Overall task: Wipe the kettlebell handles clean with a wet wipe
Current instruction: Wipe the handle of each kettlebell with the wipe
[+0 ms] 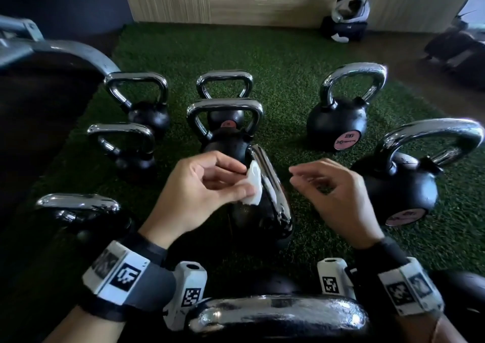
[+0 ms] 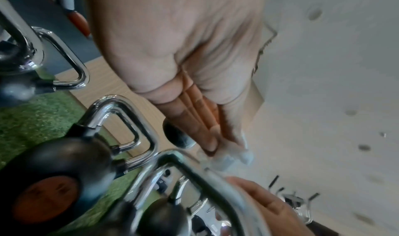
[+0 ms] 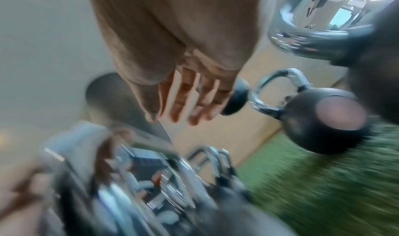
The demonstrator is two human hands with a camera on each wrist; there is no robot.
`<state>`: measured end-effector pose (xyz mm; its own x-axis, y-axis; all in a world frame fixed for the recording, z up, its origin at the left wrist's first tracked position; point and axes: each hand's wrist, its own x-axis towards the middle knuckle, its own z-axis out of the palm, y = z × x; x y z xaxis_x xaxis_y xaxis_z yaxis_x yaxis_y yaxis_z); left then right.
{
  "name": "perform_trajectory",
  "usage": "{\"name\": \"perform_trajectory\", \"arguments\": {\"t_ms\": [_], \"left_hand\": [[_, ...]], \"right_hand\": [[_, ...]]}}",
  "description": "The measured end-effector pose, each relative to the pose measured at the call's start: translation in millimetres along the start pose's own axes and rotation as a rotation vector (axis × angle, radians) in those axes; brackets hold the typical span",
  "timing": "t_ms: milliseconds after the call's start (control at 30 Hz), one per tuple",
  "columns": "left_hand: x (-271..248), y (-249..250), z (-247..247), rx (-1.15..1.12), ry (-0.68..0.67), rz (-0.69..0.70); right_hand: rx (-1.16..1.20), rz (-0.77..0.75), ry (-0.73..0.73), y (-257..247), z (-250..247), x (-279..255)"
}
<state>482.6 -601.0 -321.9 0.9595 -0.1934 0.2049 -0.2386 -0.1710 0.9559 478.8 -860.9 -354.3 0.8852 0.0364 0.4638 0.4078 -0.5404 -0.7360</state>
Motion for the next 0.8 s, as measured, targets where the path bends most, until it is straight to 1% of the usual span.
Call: {"name": "perform_trajectory", "arguments": {"t_ms": [33, 100, 200, 300, 367, 467, 533, 600, 667, 700, 733, 767, 800], "left_hand": [[1.8, 7.7, -2.2, -0.035, 0.012, -0.003], [5.8, 22.3, -4.1, -0.050, 0.015, 0.011], [14.1, 35.2, -1.2, -0.044, -0.046, 0.055], [21.1, 38.3, 3.7, -0.124, -0.051, 0.052], [22.2, 39.9, 5.3, -0.172, -0.073, 0.014], [21.0, 43.0, 3.0, -0.260, -0.156, -0.137], [20.8, 39.4, -0.4, -0.233, -0.196, -0.165], [22.0, 23.8, -3.9, -0.039, -0.173, -0.135], [22.4, 0.4, -5.0, 0.297, -0.148, -0.131], [21.0, -11.4, -3.3, 0.484, -0.172, -0.145], [18.5, -22.8, 1.0, 0.659, -0.226, -0.144], [15.3, -35.3, 7.3, 0.793, -0.310, -0.127], [11.7, -47.3, 15.9, 0.853, -0.404, -0.110]], "right_hand": [[0.059, -0.039, 0.012, -13.2, -4.7, 2.4], [0.132, -0.106, -0.049, -38.1, -10.4, 7.7], [0.216, -0.148, -0.119, -56.1, -4.4, 15.7], [0.293, -0.142, -0.073, -60.7, 6.4, 21.8], [0.324, -0.118, -0.035, -60.0, 8.0, 24.9], [0.302, -0.080, -0.012, -51.3, 7.3, 28.8], [0.289, -0.052, -0.005, -43.5, 6.0, 29.1], [0.297, -0.005, 0.038, -34.5, 2.6, 27.6], [0.304, 0.049, 0.102, -22.0, -2.2, 26.2], [0.317, 0.074, 0.127, -15.2, -4.7, 25.2], [0.338, 0.100, 0.149, -8.8, -6.0, 24.4], [0.355, 0.122, 0.168, -3.1, -7.0, 23.5], [0.363, 0.145, 0.183, 2.3, -7.1, 22.5]]}}
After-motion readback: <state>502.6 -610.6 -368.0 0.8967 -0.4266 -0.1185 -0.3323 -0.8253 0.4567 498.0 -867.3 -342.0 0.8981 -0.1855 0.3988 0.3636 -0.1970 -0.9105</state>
